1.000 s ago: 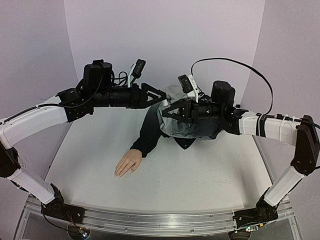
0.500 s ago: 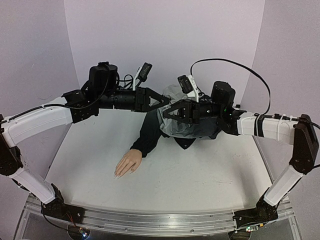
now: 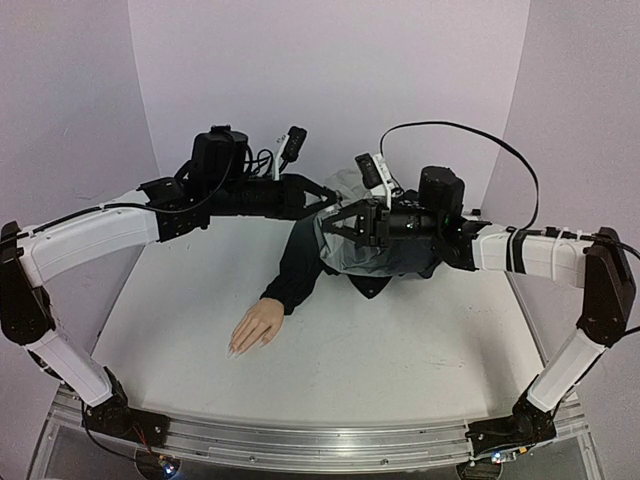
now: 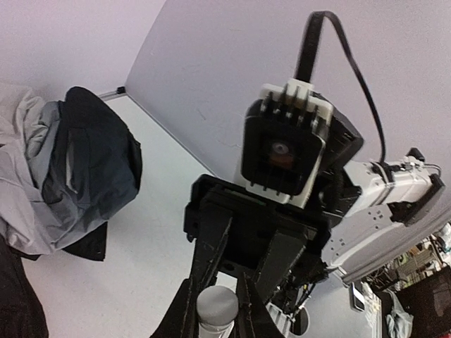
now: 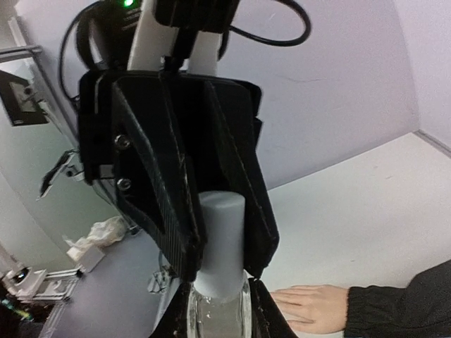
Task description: Paint the nails
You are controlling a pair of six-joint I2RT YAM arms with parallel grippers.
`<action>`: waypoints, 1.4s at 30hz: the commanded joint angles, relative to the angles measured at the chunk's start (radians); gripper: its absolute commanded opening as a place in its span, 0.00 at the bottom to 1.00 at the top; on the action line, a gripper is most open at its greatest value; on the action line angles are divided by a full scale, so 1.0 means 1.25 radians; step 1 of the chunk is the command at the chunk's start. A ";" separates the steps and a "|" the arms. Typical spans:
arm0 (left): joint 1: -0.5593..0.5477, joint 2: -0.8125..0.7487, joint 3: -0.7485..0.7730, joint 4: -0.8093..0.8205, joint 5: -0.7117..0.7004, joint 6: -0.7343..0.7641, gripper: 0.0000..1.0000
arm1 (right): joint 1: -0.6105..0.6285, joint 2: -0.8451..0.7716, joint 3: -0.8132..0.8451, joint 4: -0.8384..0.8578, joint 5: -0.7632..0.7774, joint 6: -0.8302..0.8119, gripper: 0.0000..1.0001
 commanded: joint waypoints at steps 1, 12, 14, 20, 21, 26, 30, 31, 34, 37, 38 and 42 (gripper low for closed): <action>-0.010 0.015 0.065 -0.027 -0.099 0.009 0.00 | 0.043 -0.065 0.021 -0.149 0.613 -0.182 0.00; -0.001 0.138 0.219 -0.174 -0.245 -0.050 0.00 | 0.194 -0.044 0.016 0.014 1.128 -0.410 0.00; 0.000 0.138 0.221 -0.174 -0.232 -0.052 0.01 | 0.193 -0.058 -0.002 0.028 1.072 -0.405 0.00; -0.001 0.081 0.169 -0.153 -0.186 -0.054 0.33 | 0.184 -0.126 -0.052 0.026 0.937 -0.377 0.00; -0.001 0.068 0.156 -0.143 -0.176 -0.053 0.38 | 0.175 -0.138 -0.061 0.018 0.888 -0.366 0.00; 0.001 -0.014 0.073 -0.082 -0.132 -0.053 0.62 | 0.092 -0.172 -0.069 -0.038 0.484 -0.251 0.00; 0.001 -0.061 0.008 -0.017 -0.060 -0.055 0.76 | 0.026 -0.159 -0.057 -0.034 0.213 -0.138 0.00; 0.001 -0.071 -0.008 0.002 -0.042 -0.058 0.78 | 0.022 -0.151 -0.048 -0.034 0.164 -0.119 0.00; 0.001 -0.093 -0.041 0.045 -0.001 -0.067 0.80 | 0.022 -0.124 -0.022 -0.021 0.046 -0.070 0.00; 0.001 -0.105 -0.056 0.068 0.020 -0.071 0.81 | 0.022 -0.095 0.001 -0.004 -0.019 -0.023 0.00; 0.000 -0.104 -0.054 0.074 0.033 -0.071 0.80 | 0.022 -0.088 0.004 0.004 -0.028 -0.007 0.00; -0.004 -0.073 -0.028 0.078 0.089 -0.079 0.62 | 0.022 -0.066 0.013 0.043 -0.054 0.031 0.00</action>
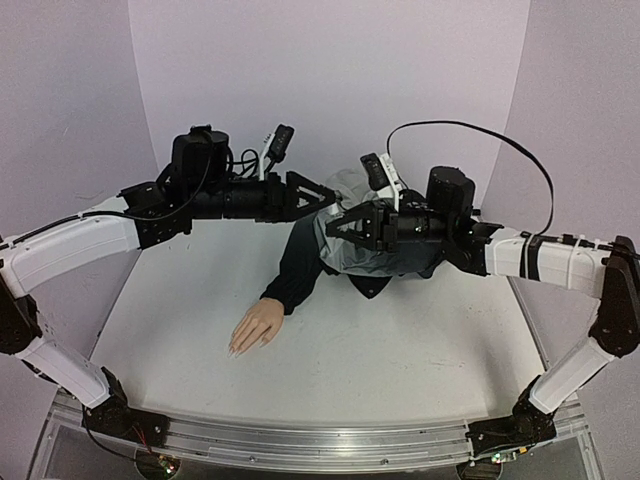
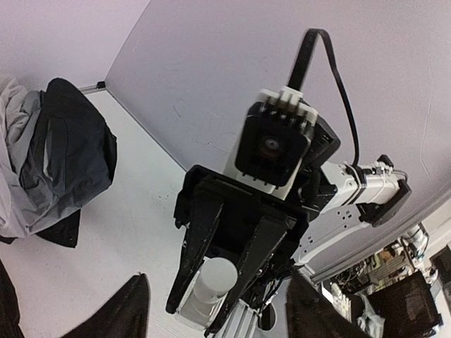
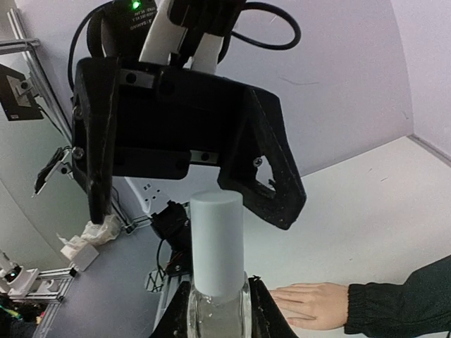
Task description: Paint the nails
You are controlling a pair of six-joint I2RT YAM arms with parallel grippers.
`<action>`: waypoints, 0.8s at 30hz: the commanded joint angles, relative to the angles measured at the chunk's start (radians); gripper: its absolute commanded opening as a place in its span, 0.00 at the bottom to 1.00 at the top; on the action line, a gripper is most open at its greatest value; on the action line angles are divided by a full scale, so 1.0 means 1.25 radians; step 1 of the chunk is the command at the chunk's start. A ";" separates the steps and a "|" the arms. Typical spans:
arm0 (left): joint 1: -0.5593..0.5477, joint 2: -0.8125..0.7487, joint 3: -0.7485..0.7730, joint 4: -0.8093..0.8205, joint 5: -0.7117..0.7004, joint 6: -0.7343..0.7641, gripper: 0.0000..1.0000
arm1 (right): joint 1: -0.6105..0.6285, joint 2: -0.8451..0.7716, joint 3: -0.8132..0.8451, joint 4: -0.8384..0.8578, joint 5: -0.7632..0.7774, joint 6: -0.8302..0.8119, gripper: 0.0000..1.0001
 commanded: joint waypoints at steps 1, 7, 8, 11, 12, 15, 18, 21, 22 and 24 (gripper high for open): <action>-0.004 0.009 0.032 0.070 0.085 -0.010 0.56 | -0.001 0.017 0.051 0.103 -0.112 0.079 0.00; -0.007 0.029 0.049 0.070 0.094 -0.001 0.41 | -0.001 0.016 0.047 0.107 -0.095 0.070 0.00; -0.007 0.033 0.051 0.070 0.091 0.002 0.39 | -0.001 0.016 0.046 0.106 -0.091 0.069 0.00; -0.006 0.043 0.055 0.070 0.082 0.006 0.27 | -0.001 0.017 0.046 0.106 -0.074 0.060 0.00; -0.007 0.046 0.056 0.070 0.077 0.007 0.23 | -0.002 0.017 0.044 0.105 -0.064 0.054 0.00; -0.007 0.048 0.054 0.070 0.038 0.012 0.14 | -0.002 0.016 0.044 0.086 -0.018 0.016 0.00; -0.007 0.052 0.057 0.050 -0.049 0.016 0.07 | -0.003 0.006 0.049 0.006 0.119 -0.077 0.00; -0.007 0.078 0.088 -0.018 -0.143 0.014 0.00 | 0.024 -0.016 0.051 -0.095 0.480 -0.171 0.00; -0.006 0.092 0.104 -0.040 -0.164 0.012 0.00 | 0.053 -0.025 0.050 -0.120 0.663 -0.212 0.00; -0.006 0.125 0.156 -0.089 -0.196 0.016 0.00 | 0.142 -0.029 0.051 -0.112 1.009 -0.294 0.00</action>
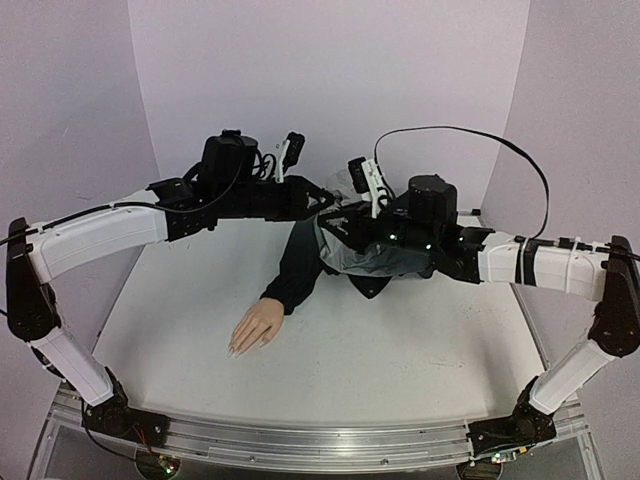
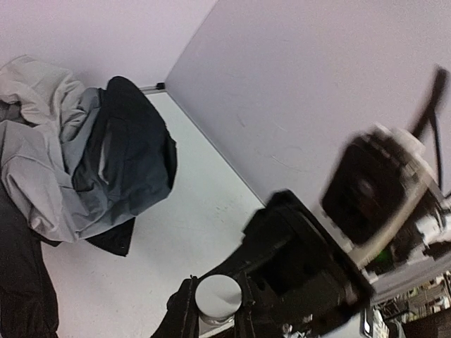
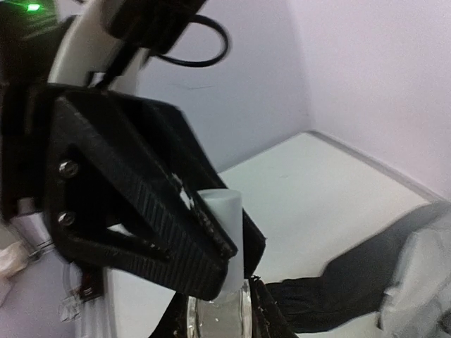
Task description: Paint the nails
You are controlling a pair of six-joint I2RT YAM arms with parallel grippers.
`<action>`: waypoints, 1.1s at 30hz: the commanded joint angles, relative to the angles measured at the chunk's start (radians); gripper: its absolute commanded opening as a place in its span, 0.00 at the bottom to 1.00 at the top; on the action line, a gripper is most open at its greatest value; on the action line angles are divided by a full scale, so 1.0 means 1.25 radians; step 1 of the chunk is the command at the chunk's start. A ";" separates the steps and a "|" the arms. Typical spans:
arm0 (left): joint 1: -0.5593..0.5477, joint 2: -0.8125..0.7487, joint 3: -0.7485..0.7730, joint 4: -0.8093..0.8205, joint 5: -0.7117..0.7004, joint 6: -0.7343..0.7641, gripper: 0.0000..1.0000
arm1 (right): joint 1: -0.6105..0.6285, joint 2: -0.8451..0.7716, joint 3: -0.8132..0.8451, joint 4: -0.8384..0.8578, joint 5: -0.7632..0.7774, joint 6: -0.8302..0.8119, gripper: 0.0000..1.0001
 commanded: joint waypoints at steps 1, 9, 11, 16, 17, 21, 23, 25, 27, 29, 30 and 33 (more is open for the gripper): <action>-0.006 0.048 0.128 -0.089 -0.091 -0.008 0.00 | 0.110 -0.035 0.043 -0.017 0.775 -0.231 0.00; 0.001 0.101 0.186 -0.104 -0.088 -0.004 0.00 | 0.122 -0.023 0.033 0.085 0.722 -0.276 0.00; 0.003 0.099 0.185 -0.104 -0.083 -0.007 0.02 | 0.122 -0.027 0.025 0.093 0.684 -0.269 0.00; 0.003 0.065 0.157 -0.103 -0.066 -0.010 0.30 | 0.106 -0.055 0.002 0.094 0.510 -0.248 0.00; 0.003 0.055 0.148 -0.102 -0.063 -0.010 0.40 | 0.099 -0.064 -0.007 0.094 0.464 -0.242 0.00; 0.017 0.002 0.100 -0.109 -0.028 -0.019 0.67 | 0.072 -0.076 -0.005 0.044 0.261 -0.220 0.00; 0.036 -0.027 0.066 -0.108 0.021 -0.047 0.77 | 0.071 -0.078 0.007 0.002 0.205 -0.222 0.00; 0.052 -0.048 0.048 -0.115 0.070 -0.065 0.81 | 0.071 -0.083 0.012 -0.028 0.168 -0.217 0.00; 0.057 -0.065 0.044 -0.138 0.088 -0.074 0.85 | 0.070 -0.085 0.014 -0.048 0.130 -0.213 0.00; 0.057 -0.087 0.033 -0.143 0.099 -0.078 0.86 | 0.071 -0.082 0.020 -0.070 0.109 -0.212 0.00; 0.057 -0.094 0.030 -0.143 0.106 -0.078 0.86 | 0.071 -0.080 0.023 -0.078 0.099 -0.211 0.00; 0.057 -0.103 0.032 -0.147 0.133 -0.071 0.83 | 0.070 -0.075 0.030 -0.094 0.079 -0.205 0.00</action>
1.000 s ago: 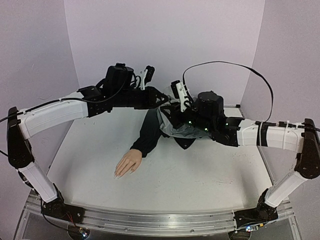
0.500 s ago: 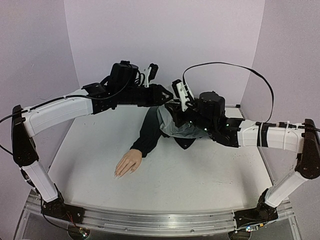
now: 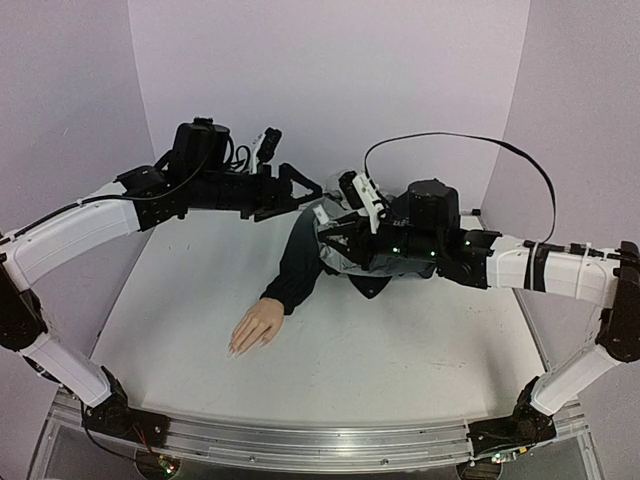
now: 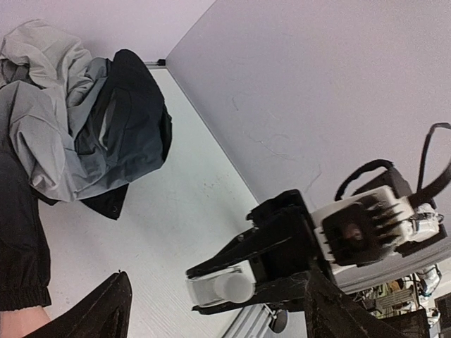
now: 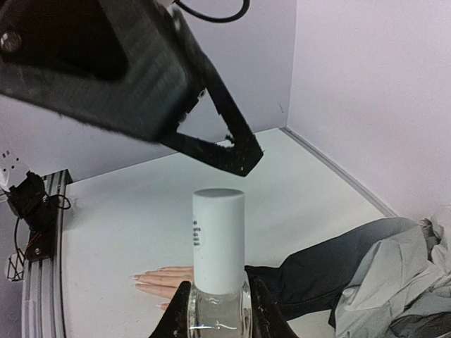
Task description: Paint the nails
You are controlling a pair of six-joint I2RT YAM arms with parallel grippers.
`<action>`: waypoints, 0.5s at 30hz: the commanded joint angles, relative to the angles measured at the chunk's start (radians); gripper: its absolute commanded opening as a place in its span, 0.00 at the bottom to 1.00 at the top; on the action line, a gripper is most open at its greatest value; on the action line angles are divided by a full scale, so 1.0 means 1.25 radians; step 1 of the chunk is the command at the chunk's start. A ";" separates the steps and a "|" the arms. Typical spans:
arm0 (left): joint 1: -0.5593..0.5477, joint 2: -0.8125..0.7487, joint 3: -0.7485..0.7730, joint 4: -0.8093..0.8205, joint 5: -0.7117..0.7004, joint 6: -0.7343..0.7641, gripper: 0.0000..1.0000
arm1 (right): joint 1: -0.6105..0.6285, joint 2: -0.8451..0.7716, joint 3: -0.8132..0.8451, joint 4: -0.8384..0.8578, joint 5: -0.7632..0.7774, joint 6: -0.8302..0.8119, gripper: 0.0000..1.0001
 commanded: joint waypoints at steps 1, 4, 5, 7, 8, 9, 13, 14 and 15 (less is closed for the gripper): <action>-0.004 -0.041 0.012 -0.001 0.072 0.003 0.79 | 0.002 -0.026 0.051 -0.001 -0.080 0.021 0.00; -0.017 -0.027 0.045 -0.054 0.073 0.038 0.74 | 0.002 -0.015 0.070 -0.023 -0.077 0.026 0.00; -0.024 -0.021 0.054 -0.067 0.071 0.051 0.75 | 0.002 -0.011 0.074 -0.028 -0.082 0.027 0.00; -0.034 -0.014 0.056 -0.070 0.078 0.063 0.77 | 0.002 -0.009 0.079 -0.028 -0.115 0.030 0.00; -0.037 -0.012 0.055 -0.064 0.078 0.069 0.76 | 0.002 -0.008 0.081 -0.027 -0.134 0.031 0.00; -0.040 -0.011 0.051 -0.057 0.075 0.073 0.75 | 0.002 -0.006 0.086 -0.025 -0.155 0.034 0.00; -0.041 -0.025 0.021 0.018 0.088 0.081 0.65 | -0.002 0.005 0.100 -0.009 -0.242 0.070 0.00; -0.041 -0.029 0.013 0.039 0.093 0.081 0.62 | -0.007 0.008 0.103 -0.003 -0.258 0.078 0.00; -0.041 -0.031 0.008 0.055 0.097 0.082 0.59 | -0.012 0.011 0.104 0.004 -0.273 0.088 0.00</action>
